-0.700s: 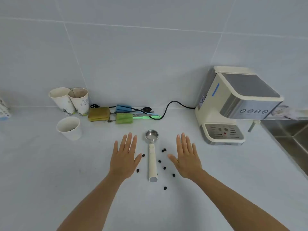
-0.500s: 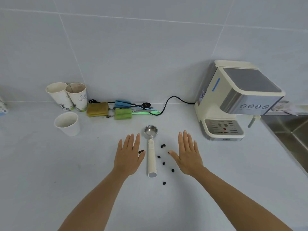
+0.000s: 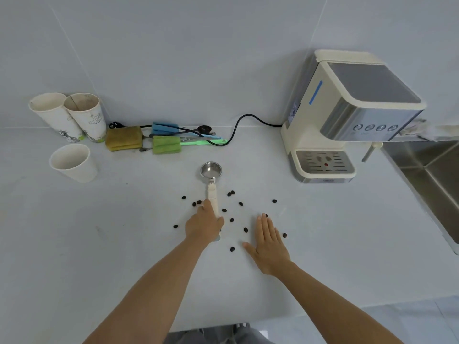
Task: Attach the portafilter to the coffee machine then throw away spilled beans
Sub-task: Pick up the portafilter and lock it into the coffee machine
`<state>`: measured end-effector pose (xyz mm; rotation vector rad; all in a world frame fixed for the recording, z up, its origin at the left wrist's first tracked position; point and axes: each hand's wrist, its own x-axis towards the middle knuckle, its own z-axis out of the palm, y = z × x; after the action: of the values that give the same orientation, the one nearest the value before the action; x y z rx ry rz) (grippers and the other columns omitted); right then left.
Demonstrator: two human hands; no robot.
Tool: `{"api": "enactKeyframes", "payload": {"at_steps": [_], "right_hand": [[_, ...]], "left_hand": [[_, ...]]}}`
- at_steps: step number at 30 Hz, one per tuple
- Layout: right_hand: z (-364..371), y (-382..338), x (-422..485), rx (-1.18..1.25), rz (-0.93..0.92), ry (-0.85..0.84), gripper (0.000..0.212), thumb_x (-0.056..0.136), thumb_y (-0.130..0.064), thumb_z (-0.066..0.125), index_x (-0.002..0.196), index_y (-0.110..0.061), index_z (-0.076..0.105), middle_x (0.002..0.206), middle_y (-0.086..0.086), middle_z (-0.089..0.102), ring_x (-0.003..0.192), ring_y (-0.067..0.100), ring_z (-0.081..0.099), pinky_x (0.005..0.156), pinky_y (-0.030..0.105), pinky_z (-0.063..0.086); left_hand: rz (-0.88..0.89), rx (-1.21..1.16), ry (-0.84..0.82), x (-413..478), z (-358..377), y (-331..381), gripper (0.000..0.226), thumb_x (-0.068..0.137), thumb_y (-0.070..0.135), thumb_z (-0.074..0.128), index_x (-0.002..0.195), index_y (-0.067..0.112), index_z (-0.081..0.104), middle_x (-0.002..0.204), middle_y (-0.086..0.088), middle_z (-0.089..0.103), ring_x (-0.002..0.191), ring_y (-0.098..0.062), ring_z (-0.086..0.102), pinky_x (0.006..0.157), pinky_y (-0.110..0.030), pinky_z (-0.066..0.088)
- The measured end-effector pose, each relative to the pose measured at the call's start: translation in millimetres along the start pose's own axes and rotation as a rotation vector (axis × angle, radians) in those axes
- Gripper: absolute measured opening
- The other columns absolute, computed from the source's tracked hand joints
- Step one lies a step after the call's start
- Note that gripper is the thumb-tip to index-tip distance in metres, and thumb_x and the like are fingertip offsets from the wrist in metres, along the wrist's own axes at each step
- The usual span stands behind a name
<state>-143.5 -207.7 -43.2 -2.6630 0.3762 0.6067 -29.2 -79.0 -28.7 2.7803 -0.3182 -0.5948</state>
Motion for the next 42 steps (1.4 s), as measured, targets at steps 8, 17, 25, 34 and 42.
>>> {"api": "enactKeyframes", "payload": {"at_steps": [8,17,25,34,42], "right_hand": [[8.7,3.0,4.3,-0.093,0.002,-0.032,0.114,0.027,-0.071,-0.048,0.122,-0.010,-0.034,0.132,0.002,-0.040,0.124,0.013,-0.036,0.111,0.034,-0.016],[10.8,3.0,4.2,-0.174,0.020,-0.034,0.112,0.027,-0.066,-0.053,0.124,-0.011,-0.034,0.133,0.005,-0.041,0.123,0.016,-0.039,0.108,0.036,-0.019],[6.0,1.7,3.1,-0.172,0.046,-0.030,0.117,0.023,-0.068,-0.053,0.123,-0.009,-0.034,0.133,0.002,-0.040,0.122,0.016,-0.038,0.110,0.036,-0.017],[-73.0,7.6,-7.1,-0.004,0.171,0.313,0.112,0.038,-0.075,-0.042,0.128,-0.009,-0.033,0.145,0.003,-0.032,0.128,0.013,-0.032,0.114,0.036,-0.011],[-220.7,76.7,-22.4,-0.044,0.206,0.754,0.071,0.096,-0.042,0.028,0.143,-0.006,-0.011,0.154,0.015,-0.014,0.142,0.029,-0.013,0.116,0.042,-0.004]], "left_hand": [[-0.085,-0.068,-0.072,5.4,4.2,5.4,0.048,0.087,0.021,0.050,0.125,0.002,0.028,0.116,-0.015,0.056,0.099,-0.031,0.059,0.066,-0.034,0.041],[-0.148,-0.164,-0.029,8.7,-4.5,-1.1,0.045,0.087,0.007,0.049,0.127,-0.002,0.031,0.125,-0.018,0.049,0.109,-0.033,0.056,0.082,-0.036,0.049],[0.060,-0.028,-0.016,15.0,-31.6,-19.5,0.037,0.088,0.009,0.048,0.122,0.000,0.036,0.119,-0.019,0.054,0.104,-0.035,0.057,0.077,-0.036,0.045],[0.354,0.011,-0.048,28.2,-73.6,11.7,0.046,0.089,0.019,0.051,0.131,0.007,0.037,0.114,-0.017,0.059,0.096,-0.031,0.060,0.073,-0.036,0.046],[0.492,0.002,-0.117,35.2,-77.4,97.7,0.048,0.087,0.019,0.053,0.132,0.009,0.037,0.115,-0.018,0.059,0.080,-0.024,0.052,0.067,-0.030,0.042]]}}
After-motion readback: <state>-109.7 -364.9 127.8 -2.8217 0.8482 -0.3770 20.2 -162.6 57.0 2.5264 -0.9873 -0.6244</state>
